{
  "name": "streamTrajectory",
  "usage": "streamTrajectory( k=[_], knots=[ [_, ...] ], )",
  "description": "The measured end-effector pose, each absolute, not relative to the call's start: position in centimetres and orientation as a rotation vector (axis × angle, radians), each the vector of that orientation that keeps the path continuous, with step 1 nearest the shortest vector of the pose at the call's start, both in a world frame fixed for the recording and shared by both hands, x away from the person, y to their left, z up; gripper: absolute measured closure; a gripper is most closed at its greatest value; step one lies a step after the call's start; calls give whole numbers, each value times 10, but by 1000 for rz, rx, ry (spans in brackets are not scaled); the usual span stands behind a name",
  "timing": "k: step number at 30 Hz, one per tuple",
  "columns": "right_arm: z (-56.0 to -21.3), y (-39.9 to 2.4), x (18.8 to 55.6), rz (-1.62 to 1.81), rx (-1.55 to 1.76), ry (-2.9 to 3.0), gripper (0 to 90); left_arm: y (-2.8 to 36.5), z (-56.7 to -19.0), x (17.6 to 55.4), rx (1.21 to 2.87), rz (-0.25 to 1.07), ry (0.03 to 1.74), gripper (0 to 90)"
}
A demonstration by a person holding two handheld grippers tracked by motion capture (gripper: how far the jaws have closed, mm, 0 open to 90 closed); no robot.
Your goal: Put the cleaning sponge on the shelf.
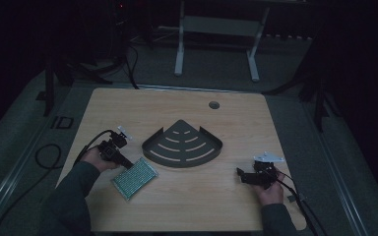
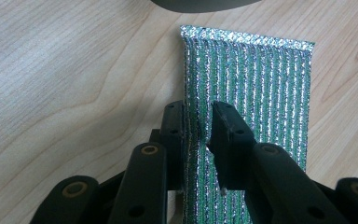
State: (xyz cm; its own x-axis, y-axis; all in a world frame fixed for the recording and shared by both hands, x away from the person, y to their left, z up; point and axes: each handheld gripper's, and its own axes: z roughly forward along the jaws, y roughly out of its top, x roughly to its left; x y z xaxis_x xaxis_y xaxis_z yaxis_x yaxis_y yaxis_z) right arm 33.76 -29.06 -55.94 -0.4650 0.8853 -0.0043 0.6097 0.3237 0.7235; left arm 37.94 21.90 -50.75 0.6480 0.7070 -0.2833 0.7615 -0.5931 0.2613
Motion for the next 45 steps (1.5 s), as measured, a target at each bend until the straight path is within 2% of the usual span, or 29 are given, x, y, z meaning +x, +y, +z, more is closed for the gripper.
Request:
streamTrajectory(
  k=[14, 29, 32, 40, 45],
  knots=[
    [-559, -291, 338, 936, 1323, 2194, 143, 219, -513, 381, 2540, -244, 1167, 720],
    [-559, -291, 338, 936, 1323, 2194, 143, 219, -520, 387, 2536, -337, 1165, 712],
    [-559, -291, 338, 936, 1323, 2194, 143, 218, -519, 387, 2537, -349, 1151, 778],
    [-559, -291, 338, 936, 1323, 2194, 143, 215, -516, 387, 2558, -337, 1161, 884],
    [-559, -291, 338, 936, 1324, 2194, 143, 210, -513, 387, 2590, -320, 1155, 898]
  ],
)
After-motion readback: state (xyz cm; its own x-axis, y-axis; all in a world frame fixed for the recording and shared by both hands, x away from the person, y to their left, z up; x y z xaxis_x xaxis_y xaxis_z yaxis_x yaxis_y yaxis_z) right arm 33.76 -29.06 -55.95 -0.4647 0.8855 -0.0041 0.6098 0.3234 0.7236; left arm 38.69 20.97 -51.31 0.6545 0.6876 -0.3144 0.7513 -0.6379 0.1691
